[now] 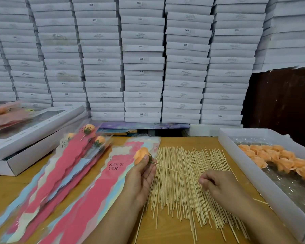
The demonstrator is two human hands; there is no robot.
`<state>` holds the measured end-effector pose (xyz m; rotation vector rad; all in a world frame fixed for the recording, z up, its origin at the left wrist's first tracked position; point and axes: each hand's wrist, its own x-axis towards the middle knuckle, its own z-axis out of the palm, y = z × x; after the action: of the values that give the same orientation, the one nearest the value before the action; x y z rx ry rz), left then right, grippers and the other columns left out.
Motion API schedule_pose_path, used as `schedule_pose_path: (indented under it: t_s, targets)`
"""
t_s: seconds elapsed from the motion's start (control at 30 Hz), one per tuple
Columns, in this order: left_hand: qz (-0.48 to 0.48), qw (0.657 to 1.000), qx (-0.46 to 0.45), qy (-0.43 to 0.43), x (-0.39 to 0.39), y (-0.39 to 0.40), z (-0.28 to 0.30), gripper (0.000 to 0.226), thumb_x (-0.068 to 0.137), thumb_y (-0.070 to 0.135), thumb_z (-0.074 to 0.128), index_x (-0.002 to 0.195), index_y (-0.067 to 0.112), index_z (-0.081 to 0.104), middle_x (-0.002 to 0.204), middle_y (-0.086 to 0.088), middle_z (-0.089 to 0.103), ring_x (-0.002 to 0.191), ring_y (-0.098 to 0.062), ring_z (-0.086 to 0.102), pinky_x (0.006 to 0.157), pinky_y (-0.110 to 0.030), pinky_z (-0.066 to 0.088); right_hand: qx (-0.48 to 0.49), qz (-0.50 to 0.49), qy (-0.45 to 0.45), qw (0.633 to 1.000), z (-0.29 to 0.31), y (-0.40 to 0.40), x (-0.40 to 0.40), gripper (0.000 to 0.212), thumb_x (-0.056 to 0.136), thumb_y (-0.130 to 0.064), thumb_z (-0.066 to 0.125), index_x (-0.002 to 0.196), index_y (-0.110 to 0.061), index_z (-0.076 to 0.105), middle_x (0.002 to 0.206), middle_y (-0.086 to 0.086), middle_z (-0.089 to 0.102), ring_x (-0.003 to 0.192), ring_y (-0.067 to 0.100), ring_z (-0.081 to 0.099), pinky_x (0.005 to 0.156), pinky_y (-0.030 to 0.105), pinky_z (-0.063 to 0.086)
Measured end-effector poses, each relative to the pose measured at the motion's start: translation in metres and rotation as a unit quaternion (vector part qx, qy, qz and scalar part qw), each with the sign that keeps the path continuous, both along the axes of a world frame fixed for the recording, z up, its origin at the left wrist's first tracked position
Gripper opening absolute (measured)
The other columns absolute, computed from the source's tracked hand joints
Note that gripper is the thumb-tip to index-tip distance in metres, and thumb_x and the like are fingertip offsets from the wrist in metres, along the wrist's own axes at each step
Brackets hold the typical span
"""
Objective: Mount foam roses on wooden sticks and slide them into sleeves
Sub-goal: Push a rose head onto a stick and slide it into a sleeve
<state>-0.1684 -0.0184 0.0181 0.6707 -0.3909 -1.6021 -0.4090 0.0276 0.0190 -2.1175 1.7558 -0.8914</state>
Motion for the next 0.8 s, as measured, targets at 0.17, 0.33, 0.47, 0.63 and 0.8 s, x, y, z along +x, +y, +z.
schedule_pose_path:
  t_s: [0.17,0.33,0.47,0.63,0.8]
  targets:
    - [-0.004,1.000,-0.004,0.002,0.000,0.000,0.000,0.016,0.090,0.007,0.068,0.102,-0.003,0.068,0.089,-0.017,0.074,0.072,-0.018,0.074,0.064,-0.026,0.063,0.005,0.009,0.003,1.000,-0.002,-0.001,-0.001,0.030,0.098,-0.026,0.058,0.071,-0.035,0.064,0.075,-0.019,0.070,0.051,0.004,0.057,0.053,0.024,0.047]
    - [-0.006,1.000,-0.001,0.003,0.000,0.001,0.001,0.017,0.090,0.007,0.068,0.102,-0.004,0.067,0.089,-0.018,0.074,0.072,-0.018,0.074,0.062,-0.026,0.063,0.013,0.017,0.001,1.000,-0.003,-0.002,-0.002,0.028,0.100,-0.026,0.054,0.076,-0.035,0.065,0.073,-0.020,0.070,0.053,0.006,0.058,0.054,0.023,0.046]
    - [-0.008,1.000,-0.002,0.007,0.000,0.001,0.001,0.018,0.089,0.008,0.069,0.103,-0.004,0.067,0.088,-0.017,0.074,0.070,-0.018,0.074,0.059,-0.026,0.062,0.025,0.024,-0.006,0.999,-0.005,-0.002,-0.003,0.029,0.101,-0.025,0.053,0.077,-0.036,0.065,0.070,-0.019,0.070,0.049,0.004,0.053,0.052,0.022,0.045]
    - [-0.014,1.000,-0.024,-0.004,-0.004,0.002,0.004,0.023,0.087,0.015,0.071,0.105,0.001,0.069,0.094,-0.015,0.076,0.075,-0.019,0.075,0.068,-0.027,0.063,0.043,0.030,-0.082,0.995,0.005,0.001,0.000,0.031,0.099,-0.022,0.058,0.071,-0.031,0.070,0.068,-0.008,0.072,0.048,0.009,0.055,0.059,0.021,0.048]
    - [-0.046,0.990,-0.073,-0.108,-0.009,0.007,0.008,0.031,0.086,0.025,0.073,0.113,0.011,0.069,0.110,-0.011,0.076,0.093,-0.020,0.075,0.071,-0.028,0.063,0.055,0.029,-0.243,0.968,0.015,0.001,-0.003,0.021,0.098,-0.015,0.058,0.085,-0.017,0.075,0.064,0.000,0.071,0.045,0.006,0.049,0.046,0.012,0.040]
